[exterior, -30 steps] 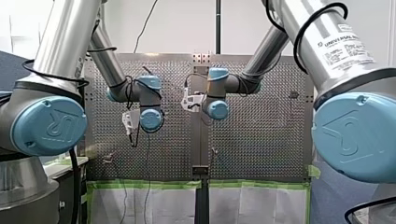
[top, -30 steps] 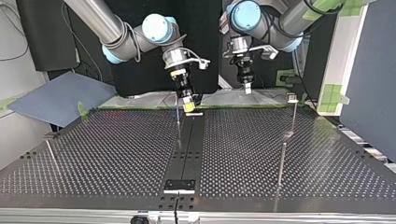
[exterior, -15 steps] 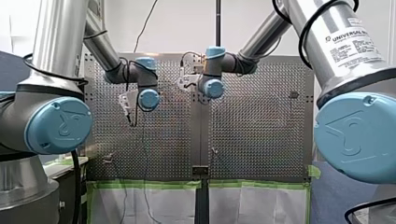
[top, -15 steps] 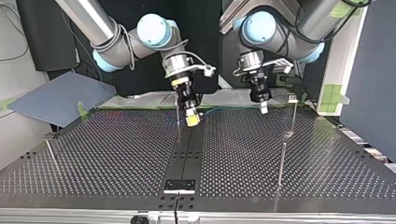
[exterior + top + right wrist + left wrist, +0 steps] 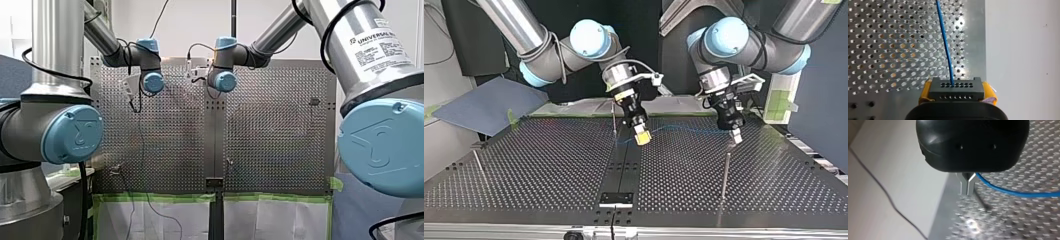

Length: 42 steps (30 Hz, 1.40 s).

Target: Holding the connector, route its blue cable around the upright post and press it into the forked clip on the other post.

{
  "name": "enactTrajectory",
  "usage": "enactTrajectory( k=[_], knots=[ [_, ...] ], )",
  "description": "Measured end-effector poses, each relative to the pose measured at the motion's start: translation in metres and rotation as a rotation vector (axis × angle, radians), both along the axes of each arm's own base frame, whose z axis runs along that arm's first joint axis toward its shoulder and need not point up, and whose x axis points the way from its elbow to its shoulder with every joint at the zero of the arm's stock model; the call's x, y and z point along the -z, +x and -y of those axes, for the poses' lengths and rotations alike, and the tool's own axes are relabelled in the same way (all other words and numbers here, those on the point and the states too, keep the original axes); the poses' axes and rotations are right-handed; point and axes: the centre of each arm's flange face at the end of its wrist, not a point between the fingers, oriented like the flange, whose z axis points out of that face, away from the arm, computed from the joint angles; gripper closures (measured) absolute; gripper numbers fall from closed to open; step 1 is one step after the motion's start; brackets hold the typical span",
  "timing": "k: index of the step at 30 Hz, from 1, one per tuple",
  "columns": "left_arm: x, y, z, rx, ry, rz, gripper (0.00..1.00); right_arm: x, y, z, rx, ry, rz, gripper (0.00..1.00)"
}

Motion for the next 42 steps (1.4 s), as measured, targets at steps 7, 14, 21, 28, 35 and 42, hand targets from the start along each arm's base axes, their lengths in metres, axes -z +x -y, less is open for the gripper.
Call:
enactTrajectory(
  k=[7,14,21,28,35,42],
  knots=[
    [-0.049,-0.005,-0.006,0.000,-0.008,0.054,1.00,-0.023,0.005,0.004,-0.003,0.003,0.003,1.00],
    [-0.074,-0.019,-0.014,0.006,-0.003,0.065,1.00,-0.046,0.007,0.007,-0.004,0.005,0.004,1.00],
    [-0.100,-0.027,-0.021,0.030,0.010,0.076,1.00,-0.064,0.009,0.011,-0.015,0.001,0.010,1.00],
    [-0.106,-0.005,-0.030,0.056,-0.001,0.093,1.00,-0.082,0.013,0.014,-0.053,-0.017,0.030,1.00],
    [-0.099,0.022,-0.051,0.074,-0.030,0.082,1.00,-0.094,0.018,0.020,-0.058,-0.022,0.042,1.00],
    [-0.087,0.043,-0.075,0.087,-0.055,0.072,1.00,-0.084,0.033,0.029,-0.060,-0.001,0.013,1.00]
  ],
)
